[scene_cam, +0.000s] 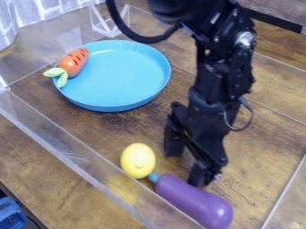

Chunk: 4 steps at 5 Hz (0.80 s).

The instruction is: Put the lemon on the blue tray

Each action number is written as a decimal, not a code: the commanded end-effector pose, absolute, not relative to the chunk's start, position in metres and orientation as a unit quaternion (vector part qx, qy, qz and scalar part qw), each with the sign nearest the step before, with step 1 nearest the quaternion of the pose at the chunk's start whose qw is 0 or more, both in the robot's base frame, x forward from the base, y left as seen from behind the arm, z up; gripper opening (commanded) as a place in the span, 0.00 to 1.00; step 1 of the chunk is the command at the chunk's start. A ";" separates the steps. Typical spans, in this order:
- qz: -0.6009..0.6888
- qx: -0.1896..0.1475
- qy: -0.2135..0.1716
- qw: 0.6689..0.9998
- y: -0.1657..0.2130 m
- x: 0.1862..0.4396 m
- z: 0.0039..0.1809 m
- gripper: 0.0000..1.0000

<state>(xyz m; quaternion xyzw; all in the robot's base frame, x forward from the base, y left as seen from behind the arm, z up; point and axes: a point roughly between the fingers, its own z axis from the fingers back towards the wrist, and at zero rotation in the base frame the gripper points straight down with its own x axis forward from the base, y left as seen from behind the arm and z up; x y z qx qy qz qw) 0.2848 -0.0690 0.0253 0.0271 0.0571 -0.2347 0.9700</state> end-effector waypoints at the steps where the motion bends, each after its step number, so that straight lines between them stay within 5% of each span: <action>1: -0.254 0.025 0.014 0.967 -0.070 0.294 0.045 1.00; 4: -0.228 0.012 -0.012 0.974 -0.066 0.305 0.047 1.00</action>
